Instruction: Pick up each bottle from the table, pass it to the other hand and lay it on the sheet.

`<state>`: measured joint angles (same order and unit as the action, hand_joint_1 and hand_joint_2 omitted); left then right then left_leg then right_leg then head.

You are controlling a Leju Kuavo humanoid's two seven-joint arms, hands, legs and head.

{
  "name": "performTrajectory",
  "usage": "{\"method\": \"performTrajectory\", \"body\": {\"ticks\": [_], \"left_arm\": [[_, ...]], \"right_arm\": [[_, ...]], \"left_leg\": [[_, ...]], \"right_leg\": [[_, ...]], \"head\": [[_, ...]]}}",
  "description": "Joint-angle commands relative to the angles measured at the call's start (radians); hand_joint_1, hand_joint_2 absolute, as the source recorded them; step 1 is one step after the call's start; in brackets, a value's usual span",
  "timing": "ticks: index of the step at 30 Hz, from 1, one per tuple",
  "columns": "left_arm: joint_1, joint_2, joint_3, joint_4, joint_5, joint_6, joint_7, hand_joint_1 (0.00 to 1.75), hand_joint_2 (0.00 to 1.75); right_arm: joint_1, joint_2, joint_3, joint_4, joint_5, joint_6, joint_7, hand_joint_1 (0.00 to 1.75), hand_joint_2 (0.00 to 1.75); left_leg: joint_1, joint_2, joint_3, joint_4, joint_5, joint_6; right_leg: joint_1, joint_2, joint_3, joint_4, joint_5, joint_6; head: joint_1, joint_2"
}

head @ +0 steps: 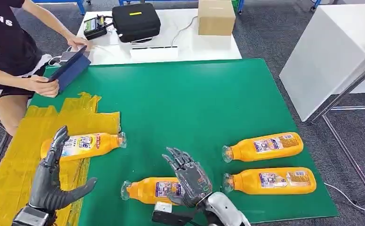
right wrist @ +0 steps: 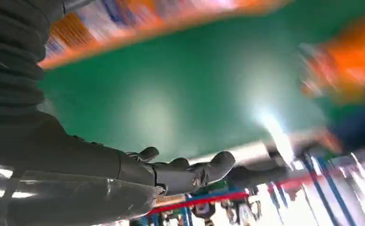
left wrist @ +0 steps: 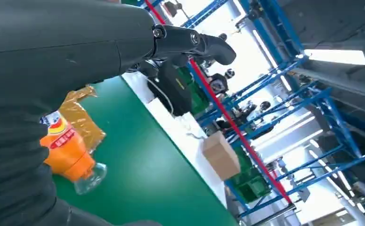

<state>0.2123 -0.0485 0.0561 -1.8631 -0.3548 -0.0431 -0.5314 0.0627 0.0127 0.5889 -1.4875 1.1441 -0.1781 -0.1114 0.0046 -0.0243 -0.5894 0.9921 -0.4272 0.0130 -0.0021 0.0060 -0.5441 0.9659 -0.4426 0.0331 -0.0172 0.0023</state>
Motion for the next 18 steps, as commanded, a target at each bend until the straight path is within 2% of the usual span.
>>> {"method": "performTrajectory", "body": {"ticks": [1,13,18], "left_arm": [[-0.011,-0.041,0.02,0.046,-0.009,-0.01,0.017,0.0,1.75],[-0.01,-0.041,0.021,0.042,-0.008,-0.009,0.018,0.0,1.75],[-0.023,-0.051,0.049,0.054,0.053,-0.008,0.044,0.0,1.75]], "right_arm": [[-0.034,-0.117,0.065,0.141,0.01,0.008,0.024,0.0,1.75],[-0.036,-0.115,0.066,0.136,0.012,0.014,0.033,0.0,1.75],[-0.043,-0.166,0.09,0.176,0.022,0.047,0.084,0.0,1.75]], "left_leg": [[0.0,0.002,0.003,-0.001,-0.001,0.0],[0.0,0.002,0.003,-0.001,-0.001,0.0],[0.0,0.002,0.004,-0.002,0.0,0.0]], "right_leg": [[0.0,0.001,0.003,-0.002,0.0,0.0],[0.001,0.0,0.003,-0.002,0.0,0.0],[0.001,-0.001,0.004,-0.003,0.0,0.0]], "head": [[-0.001,0.0],[0.0,0.0],[0.0,0.0]]}}
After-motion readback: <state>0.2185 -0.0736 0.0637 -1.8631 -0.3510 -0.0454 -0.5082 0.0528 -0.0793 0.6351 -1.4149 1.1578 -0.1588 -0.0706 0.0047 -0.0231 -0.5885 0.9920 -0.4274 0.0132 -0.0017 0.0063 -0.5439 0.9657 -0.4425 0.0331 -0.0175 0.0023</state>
